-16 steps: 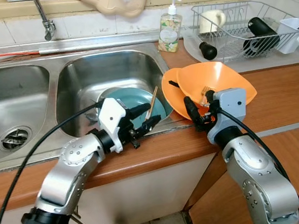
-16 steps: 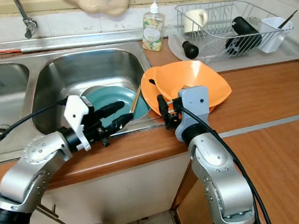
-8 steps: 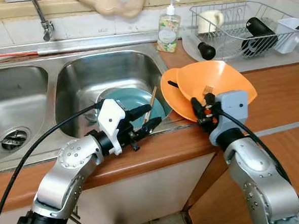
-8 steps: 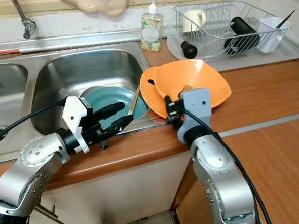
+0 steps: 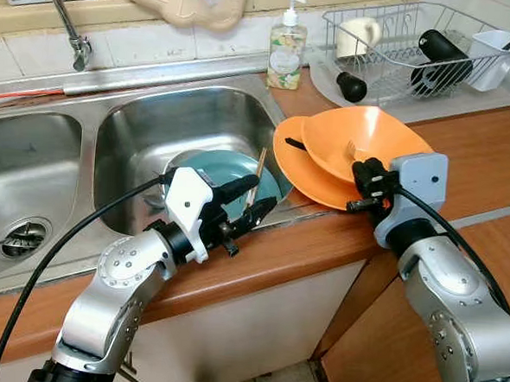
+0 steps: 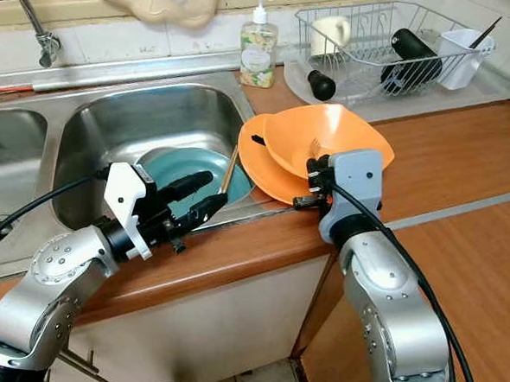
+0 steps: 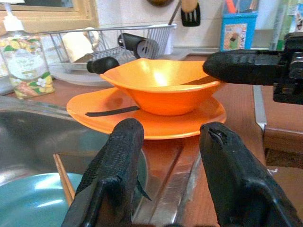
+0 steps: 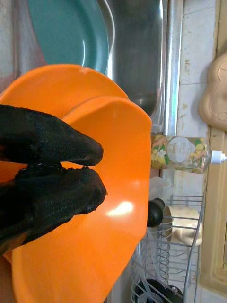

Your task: Kitchen organization

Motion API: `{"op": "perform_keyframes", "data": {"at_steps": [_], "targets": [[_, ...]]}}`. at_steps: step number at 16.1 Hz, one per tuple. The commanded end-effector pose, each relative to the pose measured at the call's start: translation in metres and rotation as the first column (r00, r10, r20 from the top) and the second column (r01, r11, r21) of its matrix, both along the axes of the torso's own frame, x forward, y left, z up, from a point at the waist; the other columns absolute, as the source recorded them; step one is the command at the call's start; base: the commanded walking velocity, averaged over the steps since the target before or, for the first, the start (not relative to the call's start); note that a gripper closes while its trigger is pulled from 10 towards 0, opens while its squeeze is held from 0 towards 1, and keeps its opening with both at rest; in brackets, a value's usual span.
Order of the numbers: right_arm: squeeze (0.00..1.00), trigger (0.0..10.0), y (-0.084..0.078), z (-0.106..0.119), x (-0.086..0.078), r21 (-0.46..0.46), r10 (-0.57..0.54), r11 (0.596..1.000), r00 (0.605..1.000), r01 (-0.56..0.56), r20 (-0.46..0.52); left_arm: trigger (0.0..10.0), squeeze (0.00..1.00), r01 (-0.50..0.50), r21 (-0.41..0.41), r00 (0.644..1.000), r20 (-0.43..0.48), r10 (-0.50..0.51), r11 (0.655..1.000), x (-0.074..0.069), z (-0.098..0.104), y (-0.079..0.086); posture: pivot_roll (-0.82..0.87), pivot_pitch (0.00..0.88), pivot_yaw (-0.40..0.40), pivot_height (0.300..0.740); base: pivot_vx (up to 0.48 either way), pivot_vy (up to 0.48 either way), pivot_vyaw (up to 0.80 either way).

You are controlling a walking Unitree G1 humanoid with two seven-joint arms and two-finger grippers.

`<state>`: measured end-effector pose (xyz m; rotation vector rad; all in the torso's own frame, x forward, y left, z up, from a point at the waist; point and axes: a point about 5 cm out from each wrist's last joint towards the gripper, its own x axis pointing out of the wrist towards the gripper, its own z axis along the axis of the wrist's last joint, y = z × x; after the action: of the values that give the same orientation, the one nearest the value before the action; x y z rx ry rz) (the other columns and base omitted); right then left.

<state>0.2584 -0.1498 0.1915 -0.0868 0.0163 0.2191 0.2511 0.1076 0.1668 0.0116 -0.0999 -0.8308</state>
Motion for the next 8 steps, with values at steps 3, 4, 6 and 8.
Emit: {"op": "perform_keyframes", "data": {"at_steps": [3,4,6,8], "targets": [[0.00,0.0,-0.005,0.016,0.000,0.017,0.003,1.000,0.998,-0.004,0.071,10.0,0.00,-0.010,0.035,0.999,0.051,0.008,0.999,0.002,0.007,0.001,-0.04,0.000,0.071,0.740,0.000,0.000,0.00],[0.00,0.0,-0.008,0.024,0.000,0.025,0.022,0.999,0.994,-0.025,0.108,10.0,0.00,-0.026,0.028,0.997,0.078,0.023,0.999,0.005,0.012,0.001,-0.04,0.000,0.077,0.740,0.000,0.000,0.00],[0.00,0.0,-0.014,0.034,-0.001,0.049,0.059,0.997,0.986,-0.068,0.157,10.0,0.00,-0.033,0.081,0.992,0.124,0.023,0.996,0.009,0.015,-0.002,-0.04,0.000,0.075,0.740,0.000,0.000,0.00],[0.00,0.0,-0.017,0.042,-0.002,0.095,0.095,0.989,0.979,-0.114,0.183,10.0,0.00,-0.036,0.084,0.988,0.153,0.023,0.996,0.011,0.020,-0.004,-0.05,0.000,0.077,0.740,0.000,0.000,0.00]]}}
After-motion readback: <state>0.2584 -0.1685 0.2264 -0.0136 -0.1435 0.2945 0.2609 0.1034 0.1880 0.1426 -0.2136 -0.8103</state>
